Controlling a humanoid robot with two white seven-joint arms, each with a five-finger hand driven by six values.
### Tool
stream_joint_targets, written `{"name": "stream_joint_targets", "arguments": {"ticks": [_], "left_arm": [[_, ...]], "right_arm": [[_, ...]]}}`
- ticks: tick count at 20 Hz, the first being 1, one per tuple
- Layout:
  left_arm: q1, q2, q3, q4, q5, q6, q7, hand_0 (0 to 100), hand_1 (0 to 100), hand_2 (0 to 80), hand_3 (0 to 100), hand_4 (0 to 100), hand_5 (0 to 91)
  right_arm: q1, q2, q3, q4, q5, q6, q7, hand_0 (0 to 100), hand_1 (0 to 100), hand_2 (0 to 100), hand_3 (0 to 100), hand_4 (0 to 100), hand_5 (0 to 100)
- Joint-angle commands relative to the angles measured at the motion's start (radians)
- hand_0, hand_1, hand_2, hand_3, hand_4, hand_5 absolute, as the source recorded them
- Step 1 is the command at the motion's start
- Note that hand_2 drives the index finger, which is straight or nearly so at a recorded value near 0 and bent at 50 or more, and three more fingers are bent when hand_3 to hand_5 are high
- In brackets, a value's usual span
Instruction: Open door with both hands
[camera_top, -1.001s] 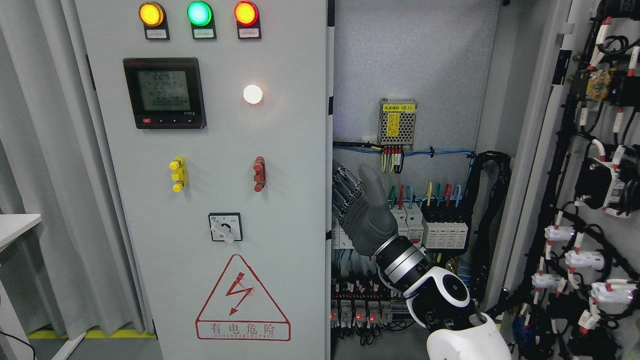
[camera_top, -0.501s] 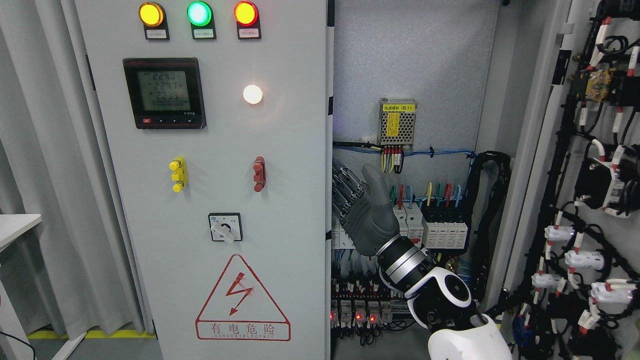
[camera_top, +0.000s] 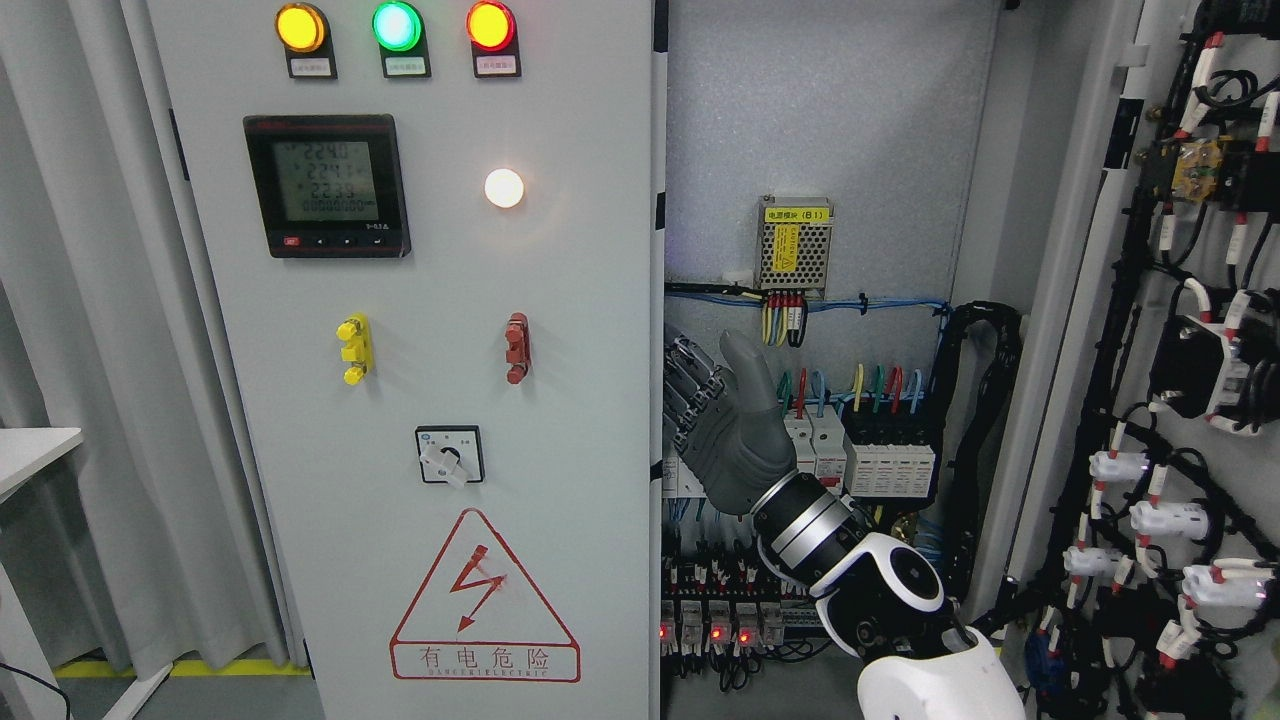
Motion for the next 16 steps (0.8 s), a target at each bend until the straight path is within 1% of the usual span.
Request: {"name": "stream_joint_targets", "arguments": {"ticks": [1,3,11,13,14,15,16], "left_arm": [[-0.032,0.000,0.001,-0.022,0.000,-0.001,0.000,30,0,2.7,3,4,0.0],[-0.032,0.000,0.001,-0.022,0.000,-0.001,0.000,30,0,2.7,3,4,0.0],[-0.032,0.000,0.001,-0.022,0.000,-0.001,0.000,30,0,2.7,3,4,0.0],[-0.032,0.000,0.001,-0.022,0.000,-0.001,0.000,30,0,2.7,3,4,0.0],[-0.032,0.000,0.001,-0.022,0.000,-0.001,0.000,30,0,2.7,3,4,0.0],[-0.032,0.000,0.001,-0.022,0.000,-0.001,0.000,30,0,2.7,3,4,0.0],[-0.034,0.000,0.001,-0.022,0.000,-0.001,0.000,30,0,2.7,3,4,0.0]], "right_arm": [[0.006,0.000,-0.003,-0.004,-0.002,0.000,0.039,22,0,0,0,0,0],[0.006,0.000,-0.003,-0.004,-0.003,0.001,0.048,22,0,0,0,0,0],[0.008,0.000,-0.004,-0.015,-0.052,-0.002,0.051,22,0,0,0,0,0],[0.009,-0.013,-0.004,-0.027,-0.052,-0.002,0.051,22,0,0,0,0,0],[0.014,-0.015,-0.003,-0.035,-0.052,-0.002,0.051,22,0,0,0,0,0],[0.020,-0.015,-0.003,-0.038,-0.052,-0.002,0.057,22,0,0,0,0,0],[0.020,-0.015,-0.003,-0.043,-0.052,-0.003,0.078,22,0,0,0,0,0]]}}
